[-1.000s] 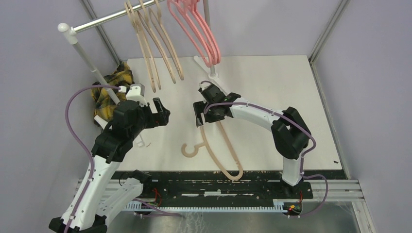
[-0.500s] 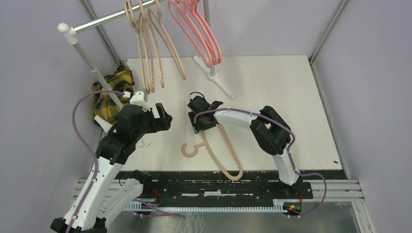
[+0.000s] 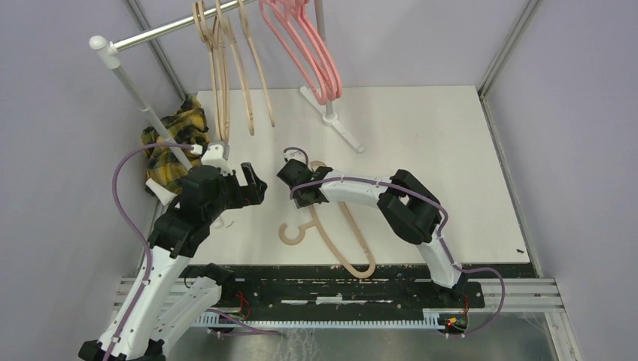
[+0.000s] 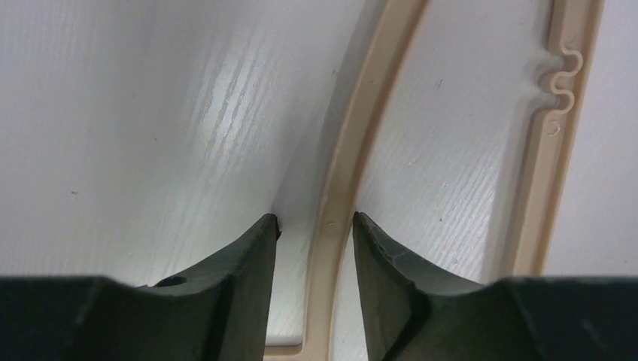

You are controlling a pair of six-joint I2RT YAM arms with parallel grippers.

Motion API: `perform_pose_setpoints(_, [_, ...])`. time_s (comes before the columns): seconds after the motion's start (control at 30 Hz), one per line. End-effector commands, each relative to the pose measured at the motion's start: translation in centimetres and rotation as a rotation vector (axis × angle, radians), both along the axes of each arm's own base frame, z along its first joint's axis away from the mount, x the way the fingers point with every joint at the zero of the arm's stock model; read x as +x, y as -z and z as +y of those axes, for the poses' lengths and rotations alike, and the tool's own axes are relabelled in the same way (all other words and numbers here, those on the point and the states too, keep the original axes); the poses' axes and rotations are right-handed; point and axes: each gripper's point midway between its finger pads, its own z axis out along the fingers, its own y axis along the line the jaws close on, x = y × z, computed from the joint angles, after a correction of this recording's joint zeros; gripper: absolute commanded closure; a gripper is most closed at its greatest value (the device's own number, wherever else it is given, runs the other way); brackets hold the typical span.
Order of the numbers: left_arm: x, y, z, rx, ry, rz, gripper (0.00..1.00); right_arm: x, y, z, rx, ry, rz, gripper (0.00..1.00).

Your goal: Organize the hangers

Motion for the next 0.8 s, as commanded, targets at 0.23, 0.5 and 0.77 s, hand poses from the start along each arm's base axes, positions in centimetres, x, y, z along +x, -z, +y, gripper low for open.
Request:
perform_pose_setpoints(0.23, [0.1,-1.7,-0.8,-0.076,0.006,-0.041,0.01,-0.1,6.2,-8.1,-0.202,0.12,0.1,0.83])
perform_pose_setpoints(0.5, [-0.6,-1.7,-4.7,-0.207,0.196,-0.065,0.0,4.9,-0.2,-6.5,0.39,0.296,0.177,0.99])
perform_pose_setpoints(0.77, [-1.2,-0.5,-6.5,-0.3,0.268,-0.08,0.0,9.8,-14.1,-3.4,1.043,0.362,0.175,0.99])
